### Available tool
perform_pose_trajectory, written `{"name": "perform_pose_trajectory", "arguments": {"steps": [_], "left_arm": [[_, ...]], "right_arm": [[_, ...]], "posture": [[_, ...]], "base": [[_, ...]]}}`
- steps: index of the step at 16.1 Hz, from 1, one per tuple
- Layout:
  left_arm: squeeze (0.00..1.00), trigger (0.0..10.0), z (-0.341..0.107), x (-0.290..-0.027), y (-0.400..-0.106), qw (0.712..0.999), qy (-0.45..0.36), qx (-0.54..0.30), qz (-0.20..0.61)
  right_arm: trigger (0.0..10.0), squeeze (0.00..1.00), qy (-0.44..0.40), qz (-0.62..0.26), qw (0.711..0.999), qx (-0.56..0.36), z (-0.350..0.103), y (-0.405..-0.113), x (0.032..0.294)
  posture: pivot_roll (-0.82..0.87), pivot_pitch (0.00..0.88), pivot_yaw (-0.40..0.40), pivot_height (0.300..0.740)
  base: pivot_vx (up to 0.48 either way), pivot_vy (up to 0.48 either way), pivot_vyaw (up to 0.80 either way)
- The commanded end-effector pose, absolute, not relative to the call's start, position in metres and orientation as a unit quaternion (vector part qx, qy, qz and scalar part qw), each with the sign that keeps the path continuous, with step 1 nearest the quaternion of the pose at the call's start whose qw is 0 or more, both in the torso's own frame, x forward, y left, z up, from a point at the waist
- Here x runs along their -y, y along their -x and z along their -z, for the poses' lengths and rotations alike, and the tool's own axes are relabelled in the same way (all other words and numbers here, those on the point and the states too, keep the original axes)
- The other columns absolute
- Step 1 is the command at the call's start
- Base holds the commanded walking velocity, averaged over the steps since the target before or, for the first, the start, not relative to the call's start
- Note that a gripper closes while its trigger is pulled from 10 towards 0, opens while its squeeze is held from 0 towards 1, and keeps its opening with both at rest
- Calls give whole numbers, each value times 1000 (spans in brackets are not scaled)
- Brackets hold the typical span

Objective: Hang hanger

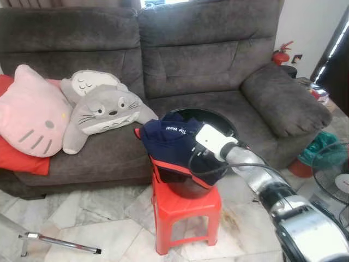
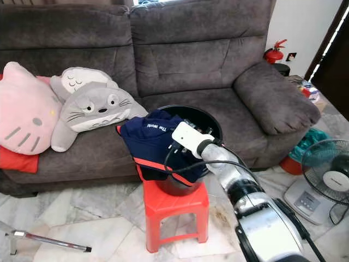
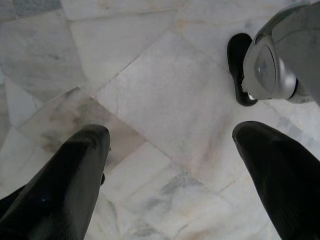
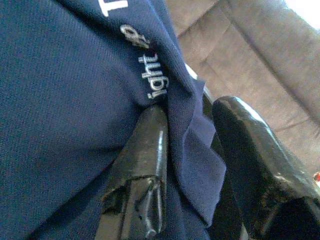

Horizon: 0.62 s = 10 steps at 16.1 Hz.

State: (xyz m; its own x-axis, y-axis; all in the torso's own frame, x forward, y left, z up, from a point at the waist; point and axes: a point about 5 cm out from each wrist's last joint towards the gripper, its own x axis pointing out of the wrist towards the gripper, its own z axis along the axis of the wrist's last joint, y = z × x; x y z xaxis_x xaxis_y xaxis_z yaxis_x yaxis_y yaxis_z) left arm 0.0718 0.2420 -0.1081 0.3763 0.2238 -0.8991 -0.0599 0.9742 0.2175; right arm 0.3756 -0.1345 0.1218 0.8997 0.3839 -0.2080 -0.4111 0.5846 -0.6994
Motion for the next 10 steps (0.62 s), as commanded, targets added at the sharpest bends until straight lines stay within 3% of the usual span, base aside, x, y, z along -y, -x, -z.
{"name": "perform_pose_trajectory", "arguments": {"steps": [1,5,8,9,10], "left_arm": [[0,10000,109,-240,-69,823,-73,-556,-90],[0,10000,109,-236,-76,824,-76,-554,-86],[0,10000,107,-244,-78,825,-81,-553,-87],[0,10000,106,-251,-76,823,-83,-554,-89],[0,10000,104,-257,-73,822,-84,-556,-92]], "right_arm": [[10000,1000,391,-218,894,-3,-126,-375,135],[10000,1000,379,-227,893,87,-135,-345,128],[10000,1000,319,-200,920,106,-132,-312,119],[10000,353,312,-188,926,101,-129,-301,120],[10000,0,306,-174,931,94,-127,-291,122]], "posture": [[-130,0,33,740],[-150,0,39,740],[-156,0,41,740],[-156,0,41,740],[-158,0,41,740]], "base": [[0,0,0],[0,0,0],[0,0,0],[0,0,0],[0,0,0]]}}
